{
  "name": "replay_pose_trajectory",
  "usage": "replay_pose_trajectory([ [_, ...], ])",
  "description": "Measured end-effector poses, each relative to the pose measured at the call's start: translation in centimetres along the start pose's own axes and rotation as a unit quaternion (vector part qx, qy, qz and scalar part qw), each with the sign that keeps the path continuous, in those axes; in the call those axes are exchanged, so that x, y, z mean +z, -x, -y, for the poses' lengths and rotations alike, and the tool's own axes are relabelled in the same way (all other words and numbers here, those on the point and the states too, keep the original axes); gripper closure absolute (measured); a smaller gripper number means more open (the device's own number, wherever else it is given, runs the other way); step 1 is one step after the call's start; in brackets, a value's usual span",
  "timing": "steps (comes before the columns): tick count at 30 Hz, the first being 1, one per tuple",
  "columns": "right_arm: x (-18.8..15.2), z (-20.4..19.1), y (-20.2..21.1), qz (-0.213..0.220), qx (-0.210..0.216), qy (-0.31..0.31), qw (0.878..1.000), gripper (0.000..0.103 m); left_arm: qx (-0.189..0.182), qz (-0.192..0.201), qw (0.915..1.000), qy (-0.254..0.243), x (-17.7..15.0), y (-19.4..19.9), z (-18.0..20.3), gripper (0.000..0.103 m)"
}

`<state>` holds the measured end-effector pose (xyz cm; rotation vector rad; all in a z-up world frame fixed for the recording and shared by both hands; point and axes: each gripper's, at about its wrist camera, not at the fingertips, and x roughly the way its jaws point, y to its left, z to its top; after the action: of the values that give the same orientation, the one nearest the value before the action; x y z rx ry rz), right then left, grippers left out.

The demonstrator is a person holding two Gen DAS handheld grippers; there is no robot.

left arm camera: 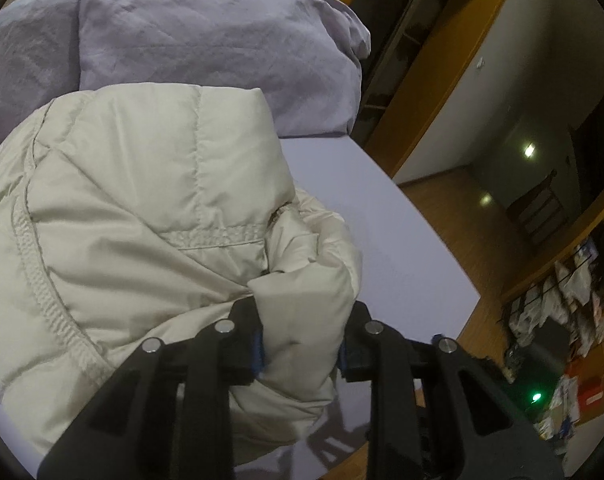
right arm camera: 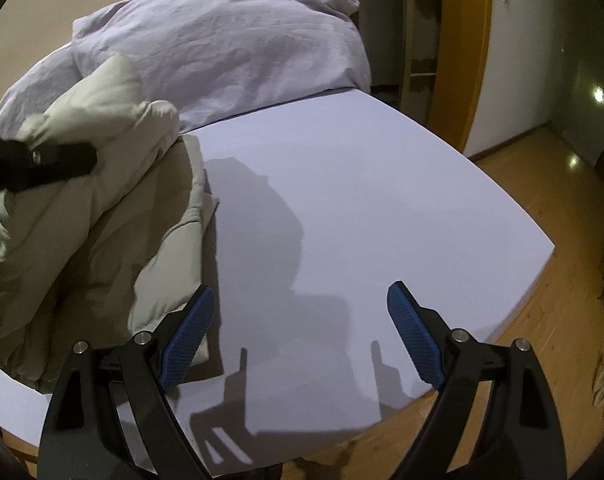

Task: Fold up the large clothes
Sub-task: 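Open both grippers and release the folded jacket bundle onto the bed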

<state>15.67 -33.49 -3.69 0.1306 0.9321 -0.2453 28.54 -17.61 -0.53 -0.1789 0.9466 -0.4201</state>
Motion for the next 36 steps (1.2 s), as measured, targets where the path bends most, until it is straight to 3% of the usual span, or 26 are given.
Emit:
replay_pose_trajectory([
  [3,0.1,0.4,0.3,0.003,-0.004,-0.003,1.0,0.014,0.004,0.0,0.9999,-0.013,-0.1,0.4,0.7,0.061],
  [5,-0.2,0.5,0.9,0.006,-0.005,-0.003,1.0,0.014,-0.006,0.005,0.9998,-0.016,0.0,1.2,1.0,0.044],
  [11,1.0,0.5,2.2,0.025,-0.005,0.0,1.0,0.014,-0.019,0.037,0.9988,-0.027,0.4,5.3,1.5,0.03],
  [16,3.4,-0.1,3.4,0.045,0.011,0.008,0.999,0.013,-0.002,0.075,0.9971,-0.009,1.2,9.1,-0.7,0.026],
  [26,7.9,-4.1,4.5,0.066,0.065,0.022,0.995,0.013,0.093,0.1,0.989,0.057,1.7,12.2,-9.2,0.025],
  [32,9.8,-7.9,4.3,0.063,0.096,0.046,0.992,0.013,0.158,0.101,0.9783,0.088,2.0,12.3,-14.2,0.025],
  [36,10.4,-10.3,4.1,0.061,0.11,0.066,0.99,0.013,0.174,0.079,0.9738,0.124,1.6,10.8,-17.4,0.024],
])
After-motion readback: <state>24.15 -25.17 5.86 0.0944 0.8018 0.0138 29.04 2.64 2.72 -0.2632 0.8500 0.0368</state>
